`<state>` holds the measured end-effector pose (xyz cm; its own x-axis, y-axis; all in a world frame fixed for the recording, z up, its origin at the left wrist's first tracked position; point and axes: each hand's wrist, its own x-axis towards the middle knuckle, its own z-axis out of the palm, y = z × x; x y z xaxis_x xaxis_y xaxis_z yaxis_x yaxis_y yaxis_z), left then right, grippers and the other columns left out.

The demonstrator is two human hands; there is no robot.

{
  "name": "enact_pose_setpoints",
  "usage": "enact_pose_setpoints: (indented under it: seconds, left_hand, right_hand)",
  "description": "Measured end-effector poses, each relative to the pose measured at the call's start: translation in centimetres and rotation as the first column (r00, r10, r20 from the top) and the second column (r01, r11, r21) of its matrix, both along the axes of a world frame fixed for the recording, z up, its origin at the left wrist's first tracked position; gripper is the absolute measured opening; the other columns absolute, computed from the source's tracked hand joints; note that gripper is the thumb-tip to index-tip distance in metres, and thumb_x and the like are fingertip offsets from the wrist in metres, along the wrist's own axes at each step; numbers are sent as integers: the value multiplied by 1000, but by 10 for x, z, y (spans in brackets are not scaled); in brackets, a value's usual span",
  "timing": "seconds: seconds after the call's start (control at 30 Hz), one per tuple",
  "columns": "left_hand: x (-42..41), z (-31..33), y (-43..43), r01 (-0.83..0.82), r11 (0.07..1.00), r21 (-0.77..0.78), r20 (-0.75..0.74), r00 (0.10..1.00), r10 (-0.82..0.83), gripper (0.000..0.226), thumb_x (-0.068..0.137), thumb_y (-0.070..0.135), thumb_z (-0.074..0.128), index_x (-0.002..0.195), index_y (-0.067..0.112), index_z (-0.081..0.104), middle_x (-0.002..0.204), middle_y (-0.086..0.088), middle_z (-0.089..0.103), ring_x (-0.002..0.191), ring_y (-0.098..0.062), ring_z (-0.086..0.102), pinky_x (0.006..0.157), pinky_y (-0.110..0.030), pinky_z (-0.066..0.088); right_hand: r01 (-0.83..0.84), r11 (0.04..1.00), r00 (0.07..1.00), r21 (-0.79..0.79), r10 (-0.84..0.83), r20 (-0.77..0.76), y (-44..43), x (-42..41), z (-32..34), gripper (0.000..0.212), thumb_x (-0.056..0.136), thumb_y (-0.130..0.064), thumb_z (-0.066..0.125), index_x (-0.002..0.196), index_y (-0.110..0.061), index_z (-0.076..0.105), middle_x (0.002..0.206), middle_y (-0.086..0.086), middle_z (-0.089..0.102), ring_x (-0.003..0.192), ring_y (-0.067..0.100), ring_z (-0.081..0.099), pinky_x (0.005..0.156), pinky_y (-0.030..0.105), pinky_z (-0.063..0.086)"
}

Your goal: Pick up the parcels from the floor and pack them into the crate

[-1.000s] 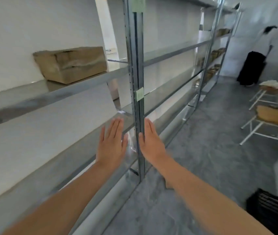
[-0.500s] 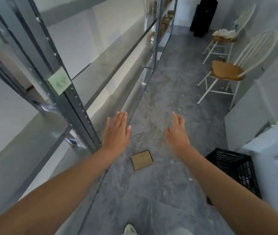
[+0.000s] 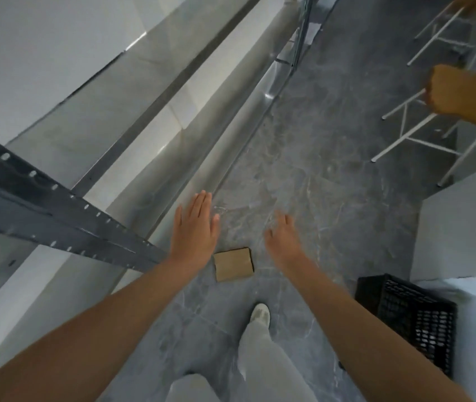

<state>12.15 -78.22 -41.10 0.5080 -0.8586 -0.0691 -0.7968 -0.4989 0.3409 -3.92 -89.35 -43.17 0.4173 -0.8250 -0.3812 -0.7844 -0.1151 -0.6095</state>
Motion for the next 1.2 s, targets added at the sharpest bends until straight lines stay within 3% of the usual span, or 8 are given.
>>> enact_pose_setpoints:
  seconds: [0.13, 0.4, 0.63, 0.83, 0.93, 1.03, 1.13, 1.2]
  left_hand:
    - [3, -67, -29, -112, 986, 120, -72, 990, 122, 53, 104, 31, 29, 153, 13, 20, 160, -2, 20, 149, -16, 12, 122, -43, 7]
    - [-9, -248, -22, -197, 918, 344, -182, 945, 271, 50, 99, 24, 44, 145, 8, 37, 151, -11, 39, 140, -27, 35, 115, -50, 25]
    - [-1, -398, -65, -321, 847, 424, -367, 794, 485, 51, 100, 29, 37, 148, 13, 32, 154, -7, 34, 140, -26, 34, 117, -45, 22]
    - [24, -560, -66, -365, 758, 541, -406, 676, 615, 60, 91, 37, 32, 145, 13, 35, 145, -13, 44, 128, -32, 46, 110, -49, 34]
    - [41, -627, -59, -415, 677, 608, -407, 569, 714, 56, 86, 39, 36, 126, 3, 52, 111, -13, 59, 95, -29, 57, 85, -38, 47]
    - [54, -676, -57, -503, 549, 668, -407, 371, 835, 32, 101, 27, 37, 101, 3, 59, 89, -11, 51, 72, -22, 49, 63, -31, 40]
    - [52, -701, -50, -484, 472, 737, -443, 182, 878, 36, 100, 26, 42, 120, 1, 57, 119, -10, 54, 110, -28, 55, 92, -32, 43]
    - [46, -702, -49, -466, 441, 767, -453, 93, 887, 38, 94, 26, 49, 126, 5, 52, 125, -9, 51, 117, -27, 49, 106, -37, 37]
  right_hand:
    - [-73, 992, 995, 99, 79, -56, -32, 21, -67, 51, 100, -14, 40, 149, -6, 26, 150, 9, 27, 112, 27, 52, 81, 29, 40]
    - [-78, 961, 980, 267, 123, -158, -37, -5, -236, 52, 100, -19, 39, 150, -11, 26, 151, 7, 29, 129, 26, 45, 102, 36, 42]
    - [-95, 936, 910, 340, 220, -351, -73, 12, -406, 54, 100, -18, 39, 151, -7, 24, 156, 10, 23, 134, 30, 41, 102, 36, 38]
    - [-1, 937, 947, 349, 114, -301, -102, 57, -557, 50, 101, -19, 39, 149, -9, 31, 152, 7, 30, 129, 27, 45, 102, 35, 40]
    - [81, 914, 929, 396, 74, -362, -99, 59, -628, 51, 101, -21, 42, 148, -4, 30, 152, 12, 31, 133, 29, 42, 101, 33, 37]
    - [95, 884, 907, 458, 113, -406, -91, 56, -676, 50, 98, -20, 46, 144, -4, 36, 145, 15, 41, 130, 32, 45, 99, 35, 40]
    - [110, 825, 908, 554, 144, -394, -84, 60, -699, 45, 94, -16, 48, 137, -5, 46, 133, 15, 53, 115, 30, 54, 88, 35, 45]
    - [162, 788, 908, 594, 117, -402, -82, 66, -700, 48, 90, -14, 49, 136, -3, 47, 129, 16, 55, 108, 27, 54, 89, 35, 47]
